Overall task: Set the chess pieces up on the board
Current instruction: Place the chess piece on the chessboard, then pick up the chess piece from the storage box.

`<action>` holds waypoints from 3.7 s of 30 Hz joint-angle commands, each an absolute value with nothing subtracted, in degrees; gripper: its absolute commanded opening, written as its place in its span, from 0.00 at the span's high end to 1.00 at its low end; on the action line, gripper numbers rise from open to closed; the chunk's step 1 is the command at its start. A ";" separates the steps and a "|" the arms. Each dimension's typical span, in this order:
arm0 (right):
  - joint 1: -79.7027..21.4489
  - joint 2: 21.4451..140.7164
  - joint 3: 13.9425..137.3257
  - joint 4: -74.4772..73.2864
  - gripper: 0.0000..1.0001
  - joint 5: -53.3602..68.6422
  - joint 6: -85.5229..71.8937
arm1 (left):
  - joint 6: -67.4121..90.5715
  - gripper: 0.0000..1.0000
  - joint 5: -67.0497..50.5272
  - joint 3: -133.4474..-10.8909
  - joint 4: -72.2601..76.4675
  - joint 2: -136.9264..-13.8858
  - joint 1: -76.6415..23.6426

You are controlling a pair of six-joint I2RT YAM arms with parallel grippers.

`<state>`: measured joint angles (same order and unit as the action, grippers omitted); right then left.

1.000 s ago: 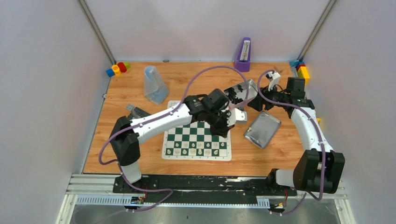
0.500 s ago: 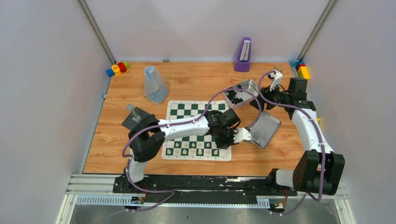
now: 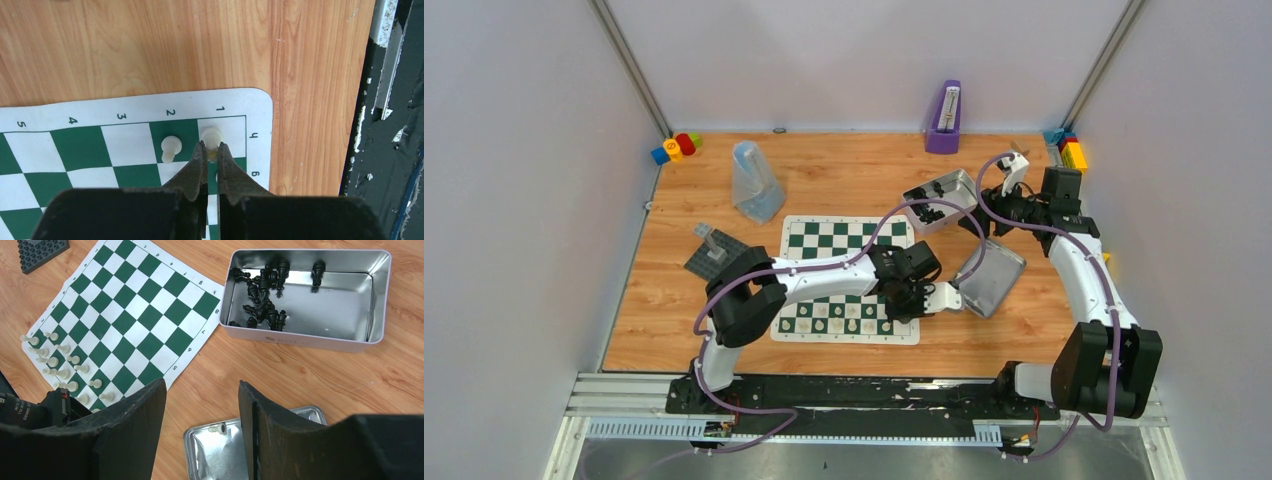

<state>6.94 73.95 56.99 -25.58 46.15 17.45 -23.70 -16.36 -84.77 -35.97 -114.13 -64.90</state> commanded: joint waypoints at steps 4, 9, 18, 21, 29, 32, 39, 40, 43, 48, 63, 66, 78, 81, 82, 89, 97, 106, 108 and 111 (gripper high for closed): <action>7.14 73.69 57.22 -24.04 0.44 47.64 18.80 | -25.52 0.94 -16.31 -84.21 -35.40 -113.96 -65.75; 7.14 73.66 57.17 -24.06 0.44 47.67 18.90 | -25.57 0.93 -16.55 -84.03 -35.67 -113.79 -65.97; 7.21 74.00 57.20 -24.19 0.44 47.72 19.07 | -25.66 0.92 -16.72 -83.40 -35.89 -113.38 -66.31; 7.19 74.11 57.20 -24.17 0.44 47.74 19.07 | -25.62 0.92 -17.00 -83.59 -36.02 -113.45 -66.35; 7.16 74.31 57.19 -24.27 0.44 47.55 19.24 | -25.66 0.89 -17.18 -83.45 -36.43 -113.56 -66.53; 7.16 74.51 57.14 -24.32 0.44 47.45 19.25 | -25.75 0.85 -17.07 -83.39 -36.58 -113.55 -66.62; 7.21 74.55 57.45 -26.02 0.44 46.48 19.32 | -25.51 0.65 -16.11 -84.36 -37.18 -112.43 -66.63; 7.21 74.74 57.74 -26.72 0.44 46.25 19.33 | -25.45 0.62 -15.98 -84.46 -37.22 -112.02 -66.58; 7.21 74.89 58.20 -30.37 0.45 44.59 20.89 | -25.32 0.58 -15.71 -84.94 -37.34 -111.29 -66.53; 7.19 74.23 56.75 -35.36 0.45 39.88 24.44 | -25.21 0.46 -15.04 -85.50 -37.71 -108.98 -66.53; 4.61 80.88 50.13 -36.96 0.46 32.58 29.65 | -29.70 0.28 -8.62 -87.15 -44.81 -95.77 -65.45; 3.59 83.22 49.92 -35.52 0.49 30.73 31.03 | -30.39 0.27 -8.14 -87.43 -46.91 -93.50 -63.92; 1.30 90.86 52.84 -34.69 0.57 30.32 32.94 | -30.19 0.26 -4.33 -83.59 -50.06 -88.09 -61.10; 0.58 91.58 53.30 -34.39 0.57 30.05 32.89 | -30.08 0.26 -4.21 -83.28 -49.91 -88.07 -60.78; 0.39 91.77 53.39 -34.29 0.57 29.73 32.97 | -30.11 0.26 -4.22 -83.27 -49.88 -88.07 -60.66; 0.35 92.64 54.08 -34.05 0.61 28.15 33.82 | -30.14 0.26 -4.20 -83.20 -49.63 -88.01 -60.24; 0.35 93.95 54.93 -34.05 0.68 28.47 33.94 | -30.15 0.26 -4.09 -83.03 -49.55 -88.07 -59.99; -1.94 94.99 55.19 -33.64 0.77 27.99 33.46 | -30.15 0.26 -4.01 -82.90 -49.54 -87.85 -59.76; -1.93 94.80 55.12 -33.67 0.80 27.38 33.41 | -30.15 0.26 -3.97 -82.71 -49.56 -87.76 -59.71; -1.93 94.09 54.91 -33.84 0.84 26.66 33.57 | -30.17 0.26 -3.88 -82.55 -49.26 -87.57 -59.58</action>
